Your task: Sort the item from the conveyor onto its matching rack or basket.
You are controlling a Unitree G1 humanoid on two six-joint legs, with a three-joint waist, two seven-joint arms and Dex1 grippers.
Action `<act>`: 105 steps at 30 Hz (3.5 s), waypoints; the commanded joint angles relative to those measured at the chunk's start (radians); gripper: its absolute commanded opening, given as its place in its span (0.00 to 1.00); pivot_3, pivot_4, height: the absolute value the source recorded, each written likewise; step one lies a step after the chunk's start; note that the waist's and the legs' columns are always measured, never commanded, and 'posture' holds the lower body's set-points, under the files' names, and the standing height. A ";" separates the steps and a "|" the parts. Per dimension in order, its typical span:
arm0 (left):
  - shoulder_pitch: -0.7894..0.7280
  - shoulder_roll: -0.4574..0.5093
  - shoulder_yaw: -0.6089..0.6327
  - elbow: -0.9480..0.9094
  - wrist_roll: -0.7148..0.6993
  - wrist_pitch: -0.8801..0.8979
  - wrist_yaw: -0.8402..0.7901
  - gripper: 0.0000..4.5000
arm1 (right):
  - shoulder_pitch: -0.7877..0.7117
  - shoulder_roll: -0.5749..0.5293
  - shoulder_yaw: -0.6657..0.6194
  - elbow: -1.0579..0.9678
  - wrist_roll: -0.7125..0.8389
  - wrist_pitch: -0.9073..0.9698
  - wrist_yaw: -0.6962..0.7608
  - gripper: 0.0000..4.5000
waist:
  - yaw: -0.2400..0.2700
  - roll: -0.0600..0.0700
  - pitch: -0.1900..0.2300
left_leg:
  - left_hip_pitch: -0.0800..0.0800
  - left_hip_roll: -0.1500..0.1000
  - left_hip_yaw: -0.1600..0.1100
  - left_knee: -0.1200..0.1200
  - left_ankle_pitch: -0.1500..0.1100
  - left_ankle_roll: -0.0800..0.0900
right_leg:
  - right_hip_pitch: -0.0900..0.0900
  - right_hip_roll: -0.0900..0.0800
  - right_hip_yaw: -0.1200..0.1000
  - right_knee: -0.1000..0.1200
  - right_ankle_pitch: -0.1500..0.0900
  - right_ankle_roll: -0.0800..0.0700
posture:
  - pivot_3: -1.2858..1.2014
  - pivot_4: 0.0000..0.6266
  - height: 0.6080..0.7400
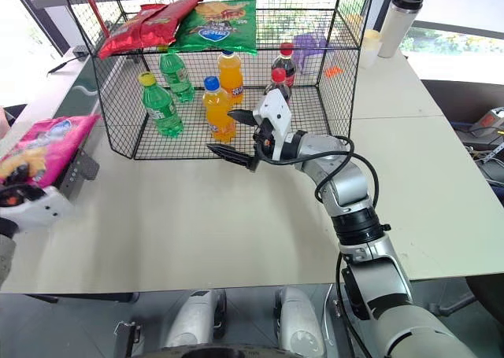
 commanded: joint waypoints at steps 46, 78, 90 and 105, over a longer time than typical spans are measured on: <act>-1.040 0.309 -0.265 0.076 -1.682 0.779 -1.105 0.01 | -0.179 -0.425 -0.321 0.008 0.393 0.359 0.402 1.00 | -0.002 0.001 0.005 | 0.004 0.002 0.003 0.000 0.000 0.000 | 0.002 0.008 0.009 -0.001 -0.001 0.001 | 0.52 0.24 1.00; -1.070 0.254 -0.322 0.125 -1.546 0.697 -1.181 0.01 | -0.091 -0.470 -0.298 -0.025 0.411 0.378 0.419 1.00 | 0.000 0.000 0.005 | 0.005 0.002 0.005 0.000 0.000 0.000 | 0.002 0.009 0.012 -0.001 -0.001 0.001 | 0.52 0.24 1.00; -1.088 0.185 -0.358 0.120 -1.540 0.692 -1.175 0.01 | -0.124 -0.337 -0.297 -0.204 0.560 0.471 0.251 1.00 | -0.001 0.000 0.005 | 0.006 0.003 0.006 0.000 0.000 0.000 | 0.002 0.010 0.013 0.000 0.000 0.001 | 0.52 0.24 1.00; -1.082 0.158 -0.370 0.124 -1.510 0.688 -1.171 0.00 | -0.155 -0.293 -0.221 -0.230 0.547 0.496 0.221 0.06 | 0.001 -0.001 0.005 | 0.006 0.003 0.007 0.000 0.000 0.000 | 0.002 0.011 0.015 0.000 0.000 0.001 | 0.52 0.24 1.00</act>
